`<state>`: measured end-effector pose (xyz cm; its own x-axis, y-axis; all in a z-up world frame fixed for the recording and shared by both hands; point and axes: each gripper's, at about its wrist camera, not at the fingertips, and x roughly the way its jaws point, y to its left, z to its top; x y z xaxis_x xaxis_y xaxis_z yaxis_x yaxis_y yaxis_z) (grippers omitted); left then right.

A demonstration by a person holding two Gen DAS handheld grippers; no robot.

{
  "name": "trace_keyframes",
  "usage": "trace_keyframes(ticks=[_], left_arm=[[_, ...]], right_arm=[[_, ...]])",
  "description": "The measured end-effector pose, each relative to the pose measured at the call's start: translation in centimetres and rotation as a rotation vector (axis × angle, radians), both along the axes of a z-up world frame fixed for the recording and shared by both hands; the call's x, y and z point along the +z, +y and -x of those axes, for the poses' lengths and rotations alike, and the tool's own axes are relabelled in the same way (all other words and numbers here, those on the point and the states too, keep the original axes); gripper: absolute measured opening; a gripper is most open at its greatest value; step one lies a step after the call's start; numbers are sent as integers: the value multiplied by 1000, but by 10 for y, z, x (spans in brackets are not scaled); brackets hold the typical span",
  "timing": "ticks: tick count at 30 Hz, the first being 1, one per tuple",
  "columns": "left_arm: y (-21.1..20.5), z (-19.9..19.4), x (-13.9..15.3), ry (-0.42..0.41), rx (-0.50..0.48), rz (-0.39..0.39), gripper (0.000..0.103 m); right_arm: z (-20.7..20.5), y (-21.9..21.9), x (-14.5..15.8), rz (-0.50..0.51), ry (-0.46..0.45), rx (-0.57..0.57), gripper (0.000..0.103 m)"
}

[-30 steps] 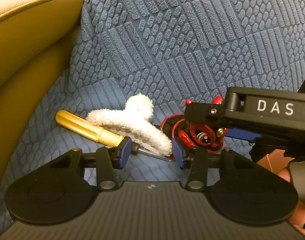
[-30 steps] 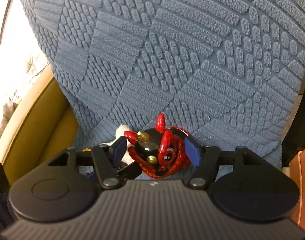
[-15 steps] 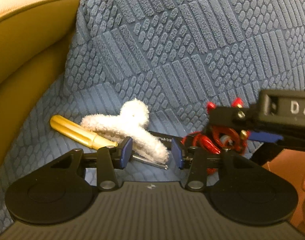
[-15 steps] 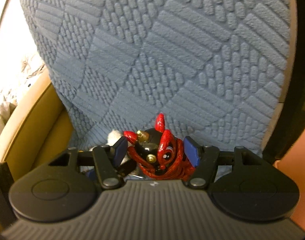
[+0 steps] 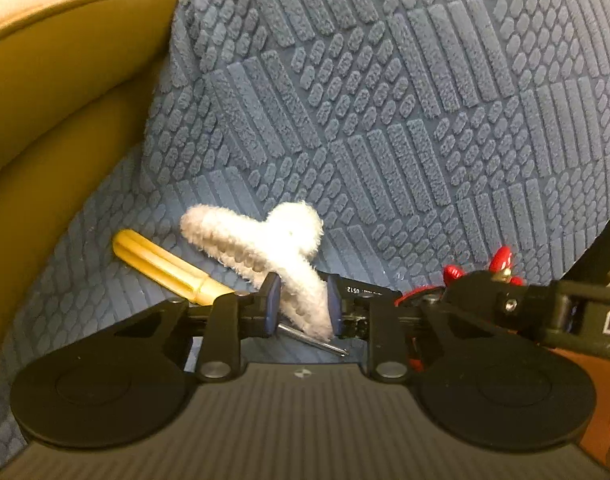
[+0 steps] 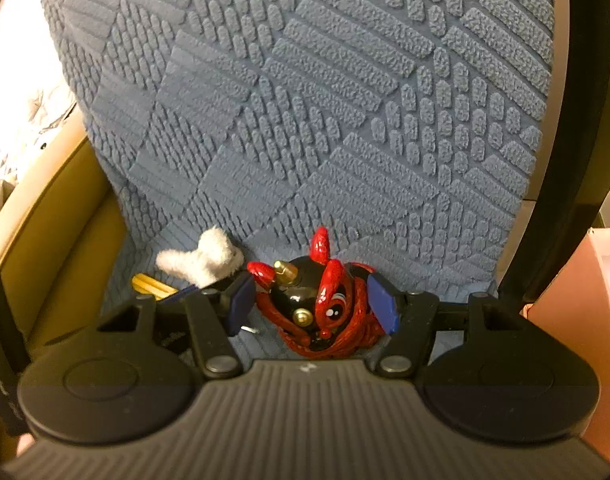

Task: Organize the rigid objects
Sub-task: 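Lift the red lion figurine with the right gripper while the left gripper grasps the white hair clip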

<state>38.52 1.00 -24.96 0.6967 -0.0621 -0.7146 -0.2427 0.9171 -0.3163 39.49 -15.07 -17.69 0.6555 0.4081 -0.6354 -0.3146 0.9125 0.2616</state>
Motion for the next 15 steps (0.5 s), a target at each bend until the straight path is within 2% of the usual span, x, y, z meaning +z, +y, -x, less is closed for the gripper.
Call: trace_keyframes(ticks=[1, 2, 8, 15], left_arm=[[1, 3, 1, -4, 2, 3, 17], [3, 7, 4, -7, 3, 6, 15], [4, 28, 16, -26, -33, 23, 10], [7, 58, 26, -25, -64, 37, 8]], right_arm=[[1, 1, 0, -3, 2, 0, 65], [2, 1, 0, -5, 1, -1, 65], [16, -4, 3, -6, -5, -14, 65], [37, -12, 5, -1, -2, -34, 65]])
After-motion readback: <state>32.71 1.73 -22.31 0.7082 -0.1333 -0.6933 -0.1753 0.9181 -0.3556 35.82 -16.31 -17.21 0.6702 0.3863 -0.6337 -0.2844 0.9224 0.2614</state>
